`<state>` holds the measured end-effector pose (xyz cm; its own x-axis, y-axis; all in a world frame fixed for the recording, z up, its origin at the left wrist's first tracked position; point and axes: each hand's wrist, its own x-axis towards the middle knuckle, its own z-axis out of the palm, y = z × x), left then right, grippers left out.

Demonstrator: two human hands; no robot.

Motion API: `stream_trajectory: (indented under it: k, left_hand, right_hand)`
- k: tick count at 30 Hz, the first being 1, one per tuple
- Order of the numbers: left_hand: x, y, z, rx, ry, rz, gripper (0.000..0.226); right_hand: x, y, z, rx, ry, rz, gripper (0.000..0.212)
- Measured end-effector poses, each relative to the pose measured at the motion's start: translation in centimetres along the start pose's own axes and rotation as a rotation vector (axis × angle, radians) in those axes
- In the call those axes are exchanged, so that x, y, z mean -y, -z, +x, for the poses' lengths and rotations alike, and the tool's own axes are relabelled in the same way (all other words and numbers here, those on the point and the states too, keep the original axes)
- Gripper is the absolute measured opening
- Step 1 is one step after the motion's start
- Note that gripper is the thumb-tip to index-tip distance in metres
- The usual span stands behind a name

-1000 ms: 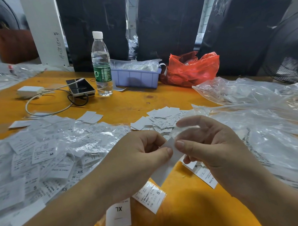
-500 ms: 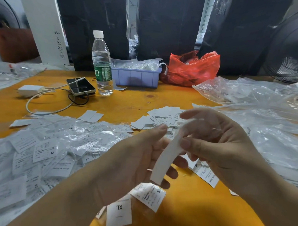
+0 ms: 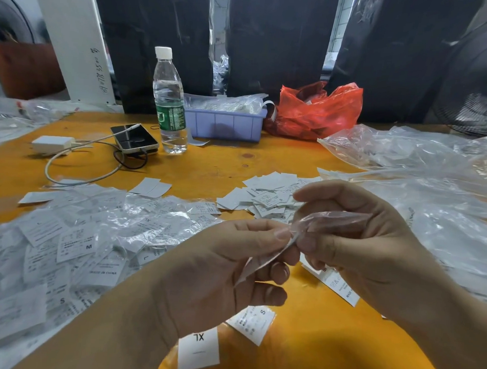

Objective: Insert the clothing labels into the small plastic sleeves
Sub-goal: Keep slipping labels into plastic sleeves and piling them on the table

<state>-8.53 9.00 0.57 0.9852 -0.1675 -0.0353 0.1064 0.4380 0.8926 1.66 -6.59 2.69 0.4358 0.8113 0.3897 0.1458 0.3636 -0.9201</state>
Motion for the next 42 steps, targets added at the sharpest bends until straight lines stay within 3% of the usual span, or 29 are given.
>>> stream_trajectory:
  k: [7,12,16,19,22,28,34,36,42]
  left_hand:
    - [-0.2,-0.7,0.2,-0.199,-0.023,0.063,0.002]
    - [-0.6,-1.4,0.2,-0.525,-0.094,0.026,0.031]
    - [-0.7,-1.4,0.2,-0.642,-0.149,0.067,0.005]
    - [-0.4,-1.3,0.3,-0.65,-0.177,0.164,0.008]
    - [0.0,-1.4,0.3,-0.601,-0.192,0.277,0.005]
    - [0.2,-1.4,0.3,-0.534,-0.194,0.337,0.01]
    - [-0.2,-1.3,-0.1,-0.489,-0.064,0.512,0.003]
    - [-0.4,-1.3,-0.2,-0.495,-0.036,0.551,0.011]
    - [-1.1,-0.7,-0.3,-0.596,-0.055,0.426,0.014]
  right_hand:
    - [0.0,0.4,-0.1,-0.059,-0.055,-0.059,0.047]
    - [-0.6,0.8,0.3,-0.272,-0.237,-0.074,0.058]
    - [-0.4,0.5,0.5,-0.286,-0.391,-0.112,0.049]
    - [-0.1,0.0,0.4,-0.162,-0.442,-0.126,0.03]
    - [-0.1,-0.4,0.3,-0.116,-0.436,-0.165,0.031]
    - [-0.2,-0.1,0.2,-0.172,-0.354,-0.21,0.026]
    - [-0.3,0.0,0.3,-0.231,-0.315,-0.212,0.022]
    - [-0.3,0.0,0.3,-0.237,-0.306,-0.202,0.019]
    - [-0.4,0.6,0.3,-0.306,-0.259,-0.154,0.017]
